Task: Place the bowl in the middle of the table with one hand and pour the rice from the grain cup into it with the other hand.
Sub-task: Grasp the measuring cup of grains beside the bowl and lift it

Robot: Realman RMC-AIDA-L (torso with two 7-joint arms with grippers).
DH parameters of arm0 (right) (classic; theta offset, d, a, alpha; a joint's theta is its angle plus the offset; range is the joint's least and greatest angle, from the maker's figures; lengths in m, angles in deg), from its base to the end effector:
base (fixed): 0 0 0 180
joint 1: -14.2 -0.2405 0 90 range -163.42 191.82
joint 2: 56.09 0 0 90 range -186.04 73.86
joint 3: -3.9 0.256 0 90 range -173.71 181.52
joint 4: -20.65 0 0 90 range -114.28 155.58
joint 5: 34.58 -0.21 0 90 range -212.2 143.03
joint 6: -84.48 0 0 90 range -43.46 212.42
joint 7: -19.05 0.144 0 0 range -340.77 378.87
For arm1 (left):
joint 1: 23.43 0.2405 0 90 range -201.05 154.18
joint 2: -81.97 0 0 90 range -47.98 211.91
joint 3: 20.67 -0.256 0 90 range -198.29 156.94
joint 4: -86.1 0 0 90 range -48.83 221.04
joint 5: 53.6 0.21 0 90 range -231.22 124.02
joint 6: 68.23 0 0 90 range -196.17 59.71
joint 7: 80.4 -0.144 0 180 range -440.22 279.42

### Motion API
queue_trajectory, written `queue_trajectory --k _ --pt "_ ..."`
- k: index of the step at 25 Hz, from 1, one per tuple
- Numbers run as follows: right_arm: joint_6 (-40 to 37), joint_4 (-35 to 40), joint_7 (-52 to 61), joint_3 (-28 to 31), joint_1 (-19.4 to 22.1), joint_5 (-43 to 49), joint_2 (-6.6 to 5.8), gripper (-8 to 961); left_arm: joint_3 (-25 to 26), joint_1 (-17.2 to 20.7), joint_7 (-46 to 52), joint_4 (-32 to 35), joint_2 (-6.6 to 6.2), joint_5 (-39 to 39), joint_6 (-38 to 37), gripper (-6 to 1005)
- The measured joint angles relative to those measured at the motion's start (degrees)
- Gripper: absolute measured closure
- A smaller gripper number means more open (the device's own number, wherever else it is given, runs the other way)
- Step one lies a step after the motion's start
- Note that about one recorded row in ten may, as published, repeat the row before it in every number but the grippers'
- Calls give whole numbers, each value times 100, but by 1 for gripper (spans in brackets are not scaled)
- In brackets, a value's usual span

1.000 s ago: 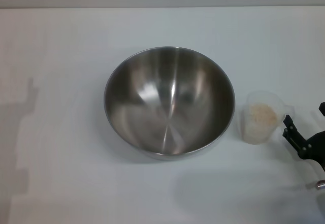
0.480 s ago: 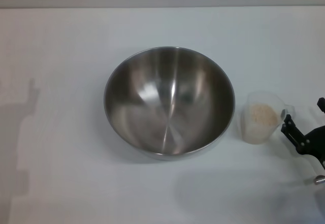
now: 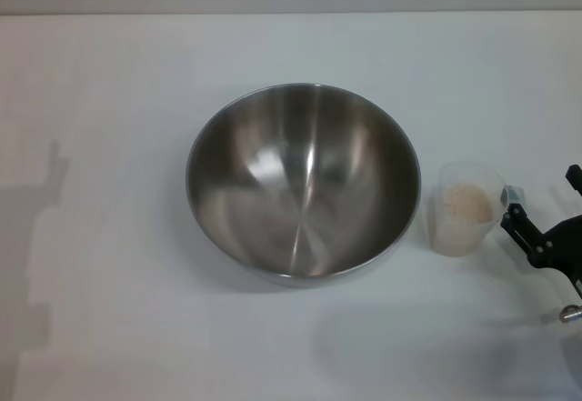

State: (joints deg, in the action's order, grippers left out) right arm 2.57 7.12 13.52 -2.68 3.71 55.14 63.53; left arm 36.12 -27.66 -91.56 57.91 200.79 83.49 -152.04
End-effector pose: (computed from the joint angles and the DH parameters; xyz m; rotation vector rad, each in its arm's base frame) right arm 0.3520 0.2030 -0.0569 -1.7389 0.4551 0.5605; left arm -0.3247 0.2445 0.0211 -1.2890 -0.2579 -0.6938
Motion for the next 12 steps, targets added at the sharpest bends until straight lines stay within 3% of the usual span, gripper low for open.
queue_trajectory --k 12 --pt "-17 0 0 0 -4 26 0 121 1 -52 0 68 9 2 24 185"
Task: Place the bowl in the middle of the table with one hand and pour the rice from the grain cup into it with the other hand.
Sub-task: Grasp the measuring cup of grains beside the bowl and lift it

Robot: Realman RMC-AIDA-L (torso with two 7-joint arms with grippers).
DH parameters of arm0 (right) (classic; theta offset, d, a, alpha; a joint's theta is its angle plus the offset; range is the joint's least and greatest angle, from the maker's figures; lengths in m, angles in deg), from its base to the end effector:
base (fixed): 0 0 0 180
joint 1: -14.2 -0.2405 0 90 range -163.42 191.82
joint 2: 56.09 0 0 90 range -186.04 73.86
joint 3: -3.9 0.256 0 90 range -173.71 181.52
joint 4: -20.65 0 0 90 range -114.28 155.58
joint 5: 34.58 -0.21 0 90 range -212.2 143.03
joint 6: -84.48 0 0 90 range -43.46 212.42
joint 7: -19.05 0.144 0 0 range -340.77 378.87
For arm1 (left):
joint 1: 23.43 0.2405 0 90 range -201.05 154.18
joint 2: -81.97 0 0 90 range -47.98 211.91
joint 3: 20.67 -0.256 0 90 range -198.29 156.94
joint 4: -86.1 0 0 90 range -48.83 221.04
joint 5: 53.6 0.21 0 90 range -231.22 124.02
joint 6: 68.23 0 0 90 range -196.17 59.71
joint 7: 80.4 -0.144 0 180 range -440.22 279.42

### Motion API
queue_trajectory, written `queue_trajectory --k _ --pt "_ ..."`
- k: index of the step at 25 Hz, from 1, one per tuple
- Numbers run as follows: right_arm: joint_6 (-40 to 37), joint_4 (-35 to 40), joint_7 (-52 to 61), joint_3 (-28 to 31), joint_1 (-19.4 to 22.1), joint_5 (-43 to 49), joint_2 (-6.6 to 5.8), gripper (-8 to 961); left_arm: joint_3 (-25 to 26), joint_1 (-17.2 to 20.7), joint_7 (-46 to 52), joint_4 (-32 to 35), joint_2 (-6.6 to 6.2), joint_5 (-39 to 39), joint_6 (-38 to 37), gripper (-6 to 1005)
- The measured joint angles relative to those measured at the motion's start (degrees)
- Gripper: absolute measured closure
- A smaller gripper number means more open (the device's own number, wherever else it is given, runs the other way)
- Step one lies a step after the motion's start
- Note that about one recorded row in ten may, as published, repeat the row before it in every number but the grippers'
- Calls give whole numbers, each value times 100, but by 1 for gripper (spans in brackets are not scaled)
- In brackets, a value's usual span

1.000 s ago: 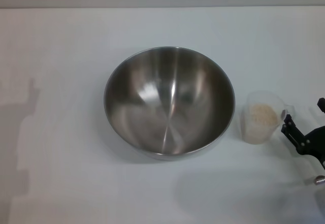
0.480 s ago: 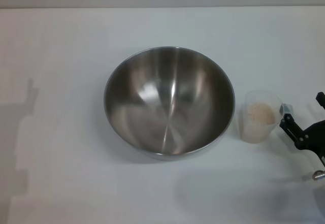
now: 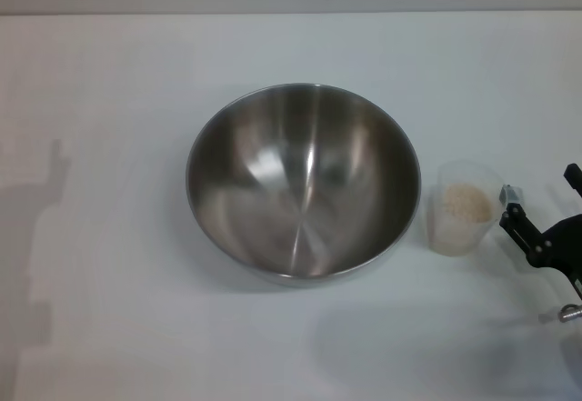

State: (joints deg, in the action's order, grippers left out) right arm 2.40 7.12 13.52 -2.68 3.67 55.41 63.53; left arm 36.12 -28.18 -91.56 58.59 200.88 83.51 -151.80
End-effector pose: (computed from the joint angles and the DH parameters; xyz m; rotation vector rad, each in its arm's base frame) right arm 0.3511 0.2031 -0.0571 -1.7422 0.4506 0.5648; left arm -0.3251 0.2463 0.0199 -1.2976 -0.2579 -0.6880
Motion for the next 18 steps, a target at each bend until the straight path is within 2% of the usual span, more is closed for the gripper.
queue_trajectory --k 4,10,16,18 --pt "-2 0 0 -8 -4 13 0 123 -2 0 0 6 0 0 8 185" --pt "-2 0 -28 -5 -2 19 8 208 -19 -3 0 51 8 0 8 185" --pt "-8 0 -42 -6 -44 9 19 440 -22 -9 0 62 11 0 8 185" --pt "-12 0 -43 -15 -55 13 19 489 -27 -9 0 63 10 0 8 185"
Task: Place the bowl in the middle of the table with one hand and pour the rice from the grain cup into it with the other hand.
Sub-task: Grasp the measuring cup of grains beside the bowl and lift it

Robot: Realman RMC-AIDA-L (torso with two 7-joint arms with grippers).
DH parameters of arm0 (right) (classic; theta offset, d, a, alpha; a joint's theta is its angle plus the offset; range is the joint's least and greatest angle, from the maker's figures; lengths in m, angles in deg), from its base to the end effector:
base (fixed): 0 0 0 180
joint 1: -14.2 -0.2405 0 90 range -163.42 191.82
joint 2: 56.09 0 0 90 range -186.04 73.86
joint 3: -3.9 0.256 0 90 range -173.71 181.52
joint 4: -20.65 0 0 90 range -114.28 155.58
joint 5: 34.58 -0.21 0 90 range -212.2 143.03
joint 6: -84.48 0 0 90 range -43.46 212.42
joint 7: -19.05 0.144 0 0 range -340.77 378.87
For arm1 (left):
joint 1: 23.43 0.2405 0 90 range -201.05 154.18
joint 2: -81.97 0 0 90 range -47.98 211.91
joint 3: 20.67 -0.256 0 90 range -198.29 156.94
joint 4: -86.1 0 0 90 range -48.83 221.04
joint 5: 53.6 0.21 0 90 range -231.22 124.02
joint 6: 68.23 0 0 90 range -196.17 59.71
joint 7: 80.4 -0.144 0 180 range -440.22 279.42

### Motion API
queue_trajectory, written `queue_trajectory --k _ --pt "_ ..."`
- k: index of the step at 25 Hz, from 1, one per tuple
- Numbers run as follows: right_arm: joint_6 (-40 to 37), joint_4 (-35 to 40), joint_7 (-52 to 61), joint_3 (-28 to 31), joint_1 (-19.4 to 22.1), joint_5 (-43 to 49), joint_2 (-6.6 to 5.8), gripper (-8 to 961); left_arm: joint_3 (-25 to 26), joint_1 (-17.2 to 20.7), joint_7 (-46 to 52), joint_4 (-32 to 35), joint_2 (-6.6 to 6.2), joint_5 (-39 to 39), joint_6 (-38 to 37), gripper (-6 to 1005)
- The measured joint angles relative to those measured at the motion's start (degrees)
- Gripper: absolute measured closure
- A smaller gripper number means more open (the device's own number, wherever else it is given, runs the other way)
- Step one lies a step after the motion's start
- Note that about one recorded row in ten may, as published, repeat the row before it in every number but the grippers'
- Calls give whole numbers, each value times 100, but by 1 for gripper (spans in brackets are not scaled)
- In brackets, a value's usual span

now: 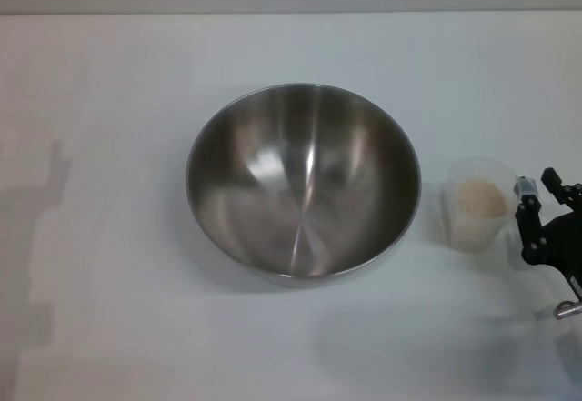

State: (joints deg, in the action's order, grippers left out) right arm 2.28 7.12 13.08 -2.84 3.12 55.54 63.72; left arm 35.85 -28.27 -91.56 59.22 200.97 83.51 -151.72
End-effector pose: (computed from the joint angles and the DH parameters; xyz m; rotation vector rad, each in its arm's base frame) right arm 0.3476 0.2060 -0.0587 -1.7500 0.4351 0.5716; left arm -0.3265 0.2455 0.0180 -1.3069 -0.2604 -0.6798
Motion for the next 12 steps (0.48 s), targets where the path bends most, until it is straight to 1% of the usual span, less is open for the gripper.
queue_trajectory --k 8,10,12 --pt "-25 0 -7 8 -57 -21 -1 684 -2 2 0 16 -1 0 -1 185" --pt "-25 0 -7 12 -60 -28 -1 871 -2 6 0 17 -1 0 -1 185" --pt "-25 0 -8 14 -60 -30 -1 889 -2 8 0 20 -1 0 -1 185"
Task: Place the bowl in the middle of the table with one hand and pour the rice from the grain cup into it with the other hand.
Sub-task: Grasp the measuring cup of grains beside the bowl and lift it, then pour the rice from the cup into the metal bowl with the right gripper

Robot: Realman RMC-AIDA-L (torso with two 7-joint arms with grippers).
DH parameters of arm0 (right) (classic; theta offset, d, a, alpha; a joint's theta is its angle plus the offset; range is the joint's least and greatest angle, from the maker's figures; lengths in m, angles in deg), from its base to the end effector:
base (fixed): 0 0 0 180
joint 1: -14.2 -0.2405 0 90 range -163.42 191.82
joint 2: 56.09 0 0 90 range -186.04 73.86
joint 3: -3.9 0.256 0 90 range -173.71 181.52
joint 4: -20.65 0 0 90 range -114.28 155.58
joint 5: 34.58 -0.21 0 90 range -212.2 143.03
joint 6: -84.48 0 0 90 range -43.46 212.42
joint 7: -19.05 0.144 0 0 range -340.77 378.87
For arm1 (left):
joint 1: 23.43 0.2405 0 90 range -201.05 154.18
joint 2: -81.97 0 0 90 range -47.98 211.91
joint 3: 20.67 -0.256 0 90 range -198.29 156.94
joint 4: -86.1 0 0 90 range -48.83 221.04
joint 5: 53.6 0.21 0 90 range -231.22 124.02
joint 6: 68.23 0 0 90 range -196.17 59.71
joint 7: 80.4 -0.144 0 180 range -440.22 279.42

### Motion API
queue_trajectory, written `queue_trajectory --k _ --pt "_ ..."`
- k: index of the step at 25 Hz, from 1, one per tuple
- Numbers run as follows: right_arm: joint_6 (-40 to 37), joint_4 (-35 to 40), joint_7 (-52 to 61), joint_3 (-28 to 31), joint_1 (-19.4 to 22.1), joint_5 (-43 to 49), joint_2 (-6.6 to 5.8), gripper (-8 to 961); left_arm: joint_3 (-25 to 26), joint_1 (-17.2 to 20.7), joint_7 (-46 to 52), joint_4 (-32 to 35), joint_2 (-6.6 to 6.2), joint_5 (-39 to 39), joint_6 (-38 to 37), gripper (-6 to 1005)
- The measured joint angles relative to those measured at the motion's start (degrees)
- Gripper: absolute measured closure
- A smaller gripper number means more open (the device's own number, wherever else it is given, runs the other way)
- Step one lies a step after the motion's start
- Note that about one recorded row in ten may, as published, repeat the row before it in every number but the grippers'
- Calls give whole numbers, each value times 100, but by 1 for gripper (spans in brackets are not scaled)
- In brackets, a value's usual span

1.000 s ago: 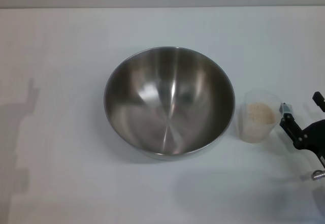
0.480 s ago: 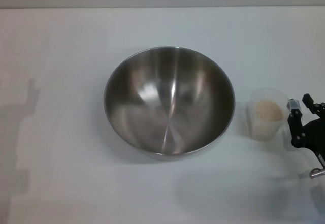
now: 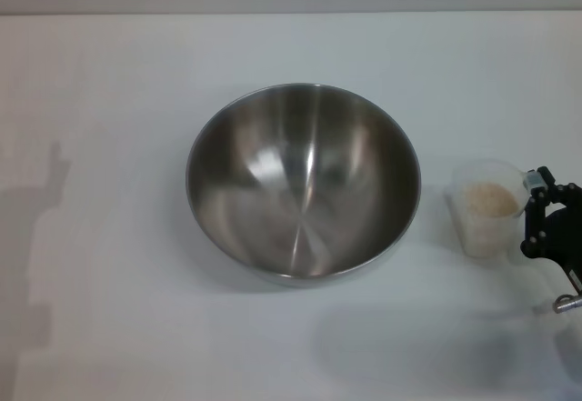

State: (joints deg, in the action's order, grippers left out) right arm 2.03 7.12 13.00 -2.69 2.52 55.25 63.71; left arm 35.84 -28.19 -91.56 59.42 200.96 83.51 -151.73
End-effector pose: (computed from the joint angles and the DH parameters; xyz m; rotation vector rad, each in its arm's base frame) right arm 0.3456 0.2100 -0.0574 -1.7441 0.4245 0.5798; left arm -0.3276 0.2446 0.0180 -1.3080 -0.2615 -0.6751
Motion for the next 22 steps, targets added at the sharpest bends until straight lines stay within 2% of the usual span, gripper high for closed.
queue_trajectory --k 5,7,12,15,16,17,20,22 --pt "-129 0 -2 2 11 -3 0 924 -10 -1 0 39 5 0 0 185" --pt "-607 2 -2 29 52 -6 0 925 -31 2 0 41 8 0 0 185" --pt "-1032 27 -5 100 26 -8 -8 925 -57 5 0 56 9 0 0 185" --pt "-1375 66 -9 295 -132 -9 -23 926 -141 8 0 69 9 1 0 185" --pt "-1562 120 -10 419 -315 -10 -28 926 -218 22 0 82 9 1 0 185" --pt "-1562 120 -10 419 -315 -10 -28 926 -218 22 0 82 9 1 0 185" --pt "-1762 238 -110 460 -760 11 -31 926 -347 42 6 148 8 1 11 185" --pt "-1783 252 -192 447 -868 34 -31 927 -375 45 23 191 8 0 21 185"
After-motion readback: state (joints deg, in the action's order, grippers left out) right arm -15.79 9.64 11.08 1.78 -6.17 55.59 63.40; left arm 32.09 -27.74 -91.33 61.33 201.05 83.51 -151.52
